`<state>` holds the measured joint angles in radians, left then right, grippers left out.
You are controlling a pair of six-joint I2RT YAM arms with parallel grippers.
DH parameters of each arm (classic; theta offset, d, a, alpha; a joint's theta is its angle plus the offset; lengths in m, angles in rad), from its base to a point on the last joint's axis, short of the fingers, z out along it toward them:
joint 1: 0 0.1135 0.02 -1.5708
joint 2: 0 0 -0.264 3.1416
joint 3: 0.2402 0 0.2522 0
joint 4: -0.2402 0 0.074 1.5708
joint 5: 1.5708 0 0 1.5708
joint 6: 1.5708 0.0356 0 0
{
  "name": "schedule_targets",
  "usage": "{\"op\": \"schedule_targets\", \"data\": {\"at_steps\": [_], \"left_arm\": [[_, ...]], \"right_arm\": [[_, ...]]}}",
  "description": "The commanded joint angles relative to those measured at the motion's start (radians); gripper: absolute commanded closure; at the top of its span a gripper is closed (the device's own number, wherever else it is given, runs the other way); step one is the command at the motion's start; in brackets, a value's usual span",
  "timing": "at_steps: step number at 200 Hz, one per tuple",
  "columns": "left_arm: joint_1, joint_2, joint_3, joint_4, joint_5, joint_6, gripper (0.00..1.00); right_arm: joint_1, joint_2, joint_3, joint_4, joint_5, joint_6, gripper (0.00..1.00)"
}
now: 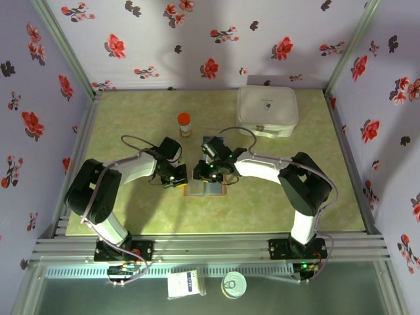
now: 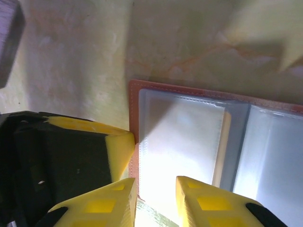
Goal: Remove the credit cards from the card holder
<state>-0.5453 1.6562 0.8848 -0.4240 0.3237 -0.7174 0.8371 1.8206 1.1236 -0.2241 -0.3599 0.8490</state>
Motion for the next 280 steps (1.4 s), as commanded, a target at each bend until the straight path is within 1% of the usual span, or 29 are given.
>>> {"op": "schedule_targets", "data": {"at_steps": [1,31,80,118,162,204,240,265,280], "left_arm": [[-0.004,0.014,0.01,-0.02,-0.017,0.023,0.96],[-0.004,0.014,0.005,-0.018,-0.017,0.02,0.96],[-0.004,0.018,0.003,-0.023,-0.018,0.024,0.96],[-0.004,0.02,0.002,-0.024,-0.018,0.029,0.96],[-0.004,0.035,0.004,-0.034,-0.03,0.036,0.96],[-0.003,0.04,0.002,-0.034,-0.037,0.04,0.96],[-0.001,0.027,0.003,-0.037,-0.042,0.046,0.97],[0.0,0.025,0.003,-0.035,-0.042,0.047,0.97],[0.001,0.024,0.0,-0.036,-0.042,0.049,0.97]], "right_arm": [[0.007,0.032,0.014,0.011,-0.034,0.022,0.72],[0.01,0.045,0.019,-0.003,-0.04,0.018,0.72],[0.011,0.045,0.03,-0.077,0.002,-0.009,0.72],[0.009,0.047,0.032,-0.095,0.002,-0.024,0.72],[0.004,0.023,0.025,-0.128,0.041,-0.034,0.73],[-0.004,0.004,0.012,-0.133,0.046,-0.035,0.74],[-0.006,-0.019,0.016,-0.12,0.041,-0.03,0.74],[0.003,-0.01,0.018,-0.049,-0.016,-0.007,0.75],[0.008,0.015,0.039,-0.042,-0.035,-0.006,0.75]]}}
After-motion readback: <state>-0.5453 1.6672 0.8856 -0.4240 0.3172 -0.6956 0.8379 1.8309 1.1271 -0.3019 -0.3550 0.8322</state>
